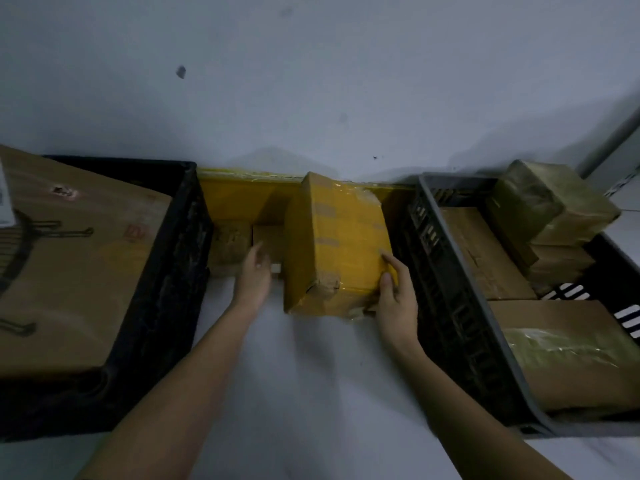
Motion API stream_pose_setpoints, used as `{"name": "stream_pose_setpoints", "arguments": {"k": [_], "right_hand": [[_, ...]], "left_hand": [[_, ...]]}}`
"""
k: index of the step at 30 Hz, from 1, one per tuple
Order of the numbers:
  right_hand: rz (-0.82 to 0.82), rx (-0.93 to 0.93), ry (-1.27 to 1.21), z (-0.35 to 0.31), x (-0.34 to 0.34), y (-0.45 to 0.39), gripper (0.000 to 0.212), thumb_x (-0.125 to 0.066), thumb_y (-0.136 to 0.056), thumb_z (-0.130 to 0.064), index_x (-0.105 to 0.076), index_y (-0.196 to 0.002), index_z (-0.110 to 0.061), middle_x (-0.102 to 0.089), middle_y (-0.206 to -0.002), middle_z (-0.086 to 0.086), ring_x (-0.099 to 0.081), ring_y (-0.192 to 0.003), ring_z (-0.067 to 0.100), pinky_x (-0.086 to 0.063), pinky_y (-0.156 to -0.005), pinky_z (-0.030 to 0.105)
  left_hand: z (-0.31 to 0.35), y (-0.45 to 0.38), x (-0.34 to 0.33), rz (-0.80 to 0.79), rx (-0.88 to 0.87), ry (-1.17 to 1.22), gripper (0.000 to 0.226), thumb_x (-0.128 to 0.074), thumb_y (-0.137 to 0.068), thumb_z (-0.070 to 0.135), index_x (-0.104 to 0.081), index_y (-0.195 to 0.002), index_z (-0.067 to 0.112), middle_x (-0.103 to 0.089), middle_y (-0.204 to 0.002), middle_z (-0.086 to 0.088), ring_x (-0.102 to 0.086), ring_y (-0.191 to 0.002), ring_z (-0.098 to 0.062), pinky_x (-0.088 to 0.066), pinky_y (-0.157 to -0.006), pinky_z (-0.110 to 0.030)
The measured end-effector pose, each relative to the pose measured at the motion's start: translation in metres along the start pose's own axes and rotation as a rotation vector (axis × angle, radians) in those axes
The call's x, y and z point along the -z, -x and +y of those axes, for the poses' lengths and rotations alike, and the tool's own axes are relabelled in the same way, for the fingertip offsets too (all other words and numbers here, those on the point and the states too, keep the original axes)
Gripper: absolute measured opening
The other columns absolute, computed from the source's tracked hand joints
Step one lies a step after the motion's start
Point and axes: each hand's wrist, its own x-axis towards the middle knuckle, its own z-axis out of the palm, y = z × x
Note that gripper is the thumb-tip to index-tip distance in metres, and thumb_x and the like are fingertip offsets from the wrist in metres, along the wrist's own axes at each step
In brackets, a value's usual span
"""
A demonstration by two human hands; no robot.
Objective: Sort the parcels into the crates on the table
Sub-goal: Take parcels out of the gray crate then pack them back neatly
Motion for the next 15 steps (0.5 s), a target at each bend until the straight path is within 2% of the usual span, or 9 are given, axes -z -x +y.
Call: {"name": "stream_pose_setpoints", "arguments": {"k": [3,6,8,9,12,15], "right_hand": [[-0.079,0.049,-0.013,-0.007,-0.025,0.014,0.033,-0.037,-0.106,-0.036,-0.045,-0.137,-0.045,-0.048,-0.129,-0.005,-0.052,-0.115,0.02,-0.049,-0.098,0.054],[-0.174,0.072,-0.015,-0.008,-0.051,0.032,0.034,-0.037,-0.106,-0.036,-0.045,-0.137,-0.045,-0.047,-0.13,-0.003,-0.052,-0.115,0.021,-0.05,-0.097,0.054],[-0.245,0.07,-0.029,-0.007,-0.064,0.042,0.034,-0.037,-0.106,-0.036,-0.045,-0.138,-0.043,-0.049,-0.131,0.0,-0.053,-0.116,0.024,-0.051,-0.095,0.054],[-0.283,0.071,-0.031,-0.006,-0.07,0.047,0.033,-0.037,-0.106,-0.035,-0.046,-0.137,-0.042,-0.048,-0.132,0.0,-0.052,-0.118,0.024,-0.051,-0.095,0.054],[-0.39,0.069,0.024,0.002,-0.082,0.063,0.033,-0.036,-0.107,-0.034,-0.045,-0.137,-0.042,-0.046,-0.135,0.0,-0.05,-0.12,0.022,-0.05,-0.099,0.05],[-0.474,0.057,0.093,0.017,-0.088,0.078,0.031,-0.035,-0.107,-0.033,-0.042,-0.136,-0.042,-0.045,-0.124,0.0,-0.051,-0.108,0.016,-0.049,-0.101,0.046]], "left_hand": [[0.029,0.011,0.046,0.178,-0.267,-0.116,0.038,-0.044,-0.104,0.019,-0.049,-0.141,0.023,-0.051,-0.142,0.001,-0.047,-0.128,-0.015,-0.038,-0.101,-0.029],[0.055,0.022,0.091,0.242,-0.448,-0.266,0.037,-0.047,-0.101,0.023,-0.05,-0.138,0.028,-0.052,-0.136,0.006,-0.047,-0.12,-0.005,-0.038,-0.098,-0.026],[0.064,0.028,0.117,0.218,-0.474,-0.373,0.037,-0.047,-0.101,0.026,-0.049,-0.138,0.028,-0.053,-0.134,0.004,-0.05,-0.115,-0.004,-0.042,-0.096,-0.027],[0.065,0.03,0.129,0.203,-0.476,-0.453,0.037,-0.047,-0.101,0.027,-0.048,-0.138,0.027,-0.052,-0.137,0.0,-0.049,-0.119,-0.009,-0.042,-0.098,-0.031],[0.056,0.037,0.162,0.216,-0.521,-0.874,0.044,-0.043,-0.098,0.033,-0.047,-0.141,0.021,-0.048,-0.144,-0.008,-0.042,-0.131,-0.026,-0.035,-0.11,-0.048],[0.033,0.046,0.182,0.229,-0.426,-1.118,0.053,-0.037,-0.1,0.044,-0.037,-0.149,0.024,-0.034,-0.156,-0.006,-0.028,-0.14,-0.027,-0.024,-0.115,-0.05]]}}
